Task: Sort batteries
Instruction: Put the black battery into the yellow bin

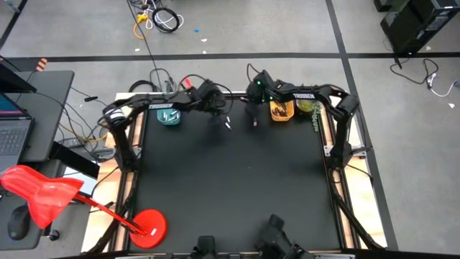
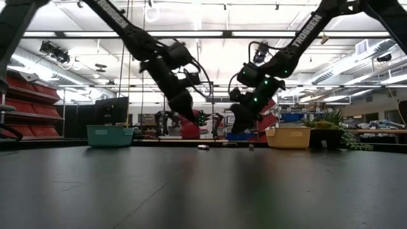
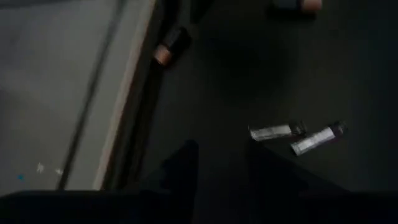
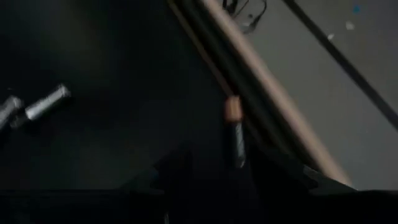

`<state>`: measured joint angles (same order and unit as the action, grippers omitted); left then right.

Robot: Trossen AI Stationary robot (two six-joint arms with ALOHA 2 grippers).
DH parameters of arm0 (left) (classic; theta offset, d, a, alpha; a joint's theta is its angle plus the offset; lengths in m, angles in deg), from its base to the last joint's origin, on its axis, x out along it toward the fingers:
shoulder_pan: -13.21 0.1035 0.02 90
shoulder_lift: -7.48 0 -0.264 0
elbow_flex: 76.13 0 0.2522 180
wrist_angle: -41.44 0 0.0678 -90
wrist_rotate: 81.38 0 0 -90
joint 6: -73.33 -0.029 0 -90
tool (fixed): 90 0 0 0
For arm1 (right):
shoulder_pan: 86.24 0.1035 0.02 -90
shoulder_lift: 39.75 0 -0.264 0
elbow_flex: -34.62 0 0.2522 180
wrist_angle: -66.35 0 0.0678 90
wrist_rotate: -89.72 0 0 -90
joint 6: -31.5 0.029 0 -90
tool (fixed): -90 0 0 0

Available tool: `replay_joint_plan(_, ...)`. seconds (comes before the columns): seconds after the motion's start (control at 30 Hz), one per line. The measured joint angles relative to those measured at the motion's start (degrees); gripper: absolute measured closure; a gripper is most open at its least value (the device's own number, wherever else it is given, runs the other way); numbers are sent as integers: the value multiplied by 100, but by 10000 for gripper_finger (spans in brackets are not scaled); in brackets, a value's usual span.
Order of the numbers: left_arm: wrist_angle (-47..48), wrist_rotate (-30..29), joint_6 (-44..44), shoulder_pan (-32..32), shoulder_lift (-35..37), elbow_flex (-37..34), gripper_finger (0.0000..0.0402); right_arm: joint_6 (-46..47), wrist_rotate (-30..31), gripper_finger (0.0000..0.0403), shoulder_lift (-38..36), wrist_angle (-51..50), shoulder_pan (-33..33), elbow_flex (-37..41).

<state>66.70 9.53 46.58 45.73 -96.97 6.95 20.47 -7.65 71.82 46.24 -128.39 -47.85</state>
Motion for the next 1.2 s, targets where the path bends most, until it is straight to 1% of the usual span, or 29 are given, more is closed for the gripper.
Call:
replay_joint_plan(0.1,-641,15,153,-2,450,-582,262,-54,-43,234,-2,-100,-47,-233)
replay_joint_plan(0.2,-1323,71,267,-2,814,-1117,262,-75,-262,234,82,-149,-88,-458)
replay_joint_plan(0.27,-1784,82,366,-31,965,-1363,262,-112,-320,234,244,-358,-125,-645)
replay_joint_plan(0.33,-2019,85,493,-39,1075,-1519,262,-149,-317,234,505,-516,-129,-917)
replay_joint_plan(0.4,-2122,84,598,-72,1088,-1537,262,-239,-319,234,770,-884,-120,-1218)
replay_joint_plan(0.5,-2054,69,688,-115,1083,-1546,262,-287,-316,234,1088,-1124,-72,-1562)
replay_joint_plan(0.63,-2052,65,774,-187,1081,-1546,262,-365,-34,234,1391,-1315,2,-1816)
replay_joint_plan(0.87,-2058,65,774,-227,1081,-1547,262,-508,11,236,1444,-1739,9,-1964)
replay_joint_plan(1.0,-2098,51,774,-225,1081,-1546,262,-677,131,259,1430,-2041,9,-1975)
replay_joint_plan(1.2,-2086,52,775,-227,1081,-1546,262,-722,370,331,1424,-2357,99,-1979)
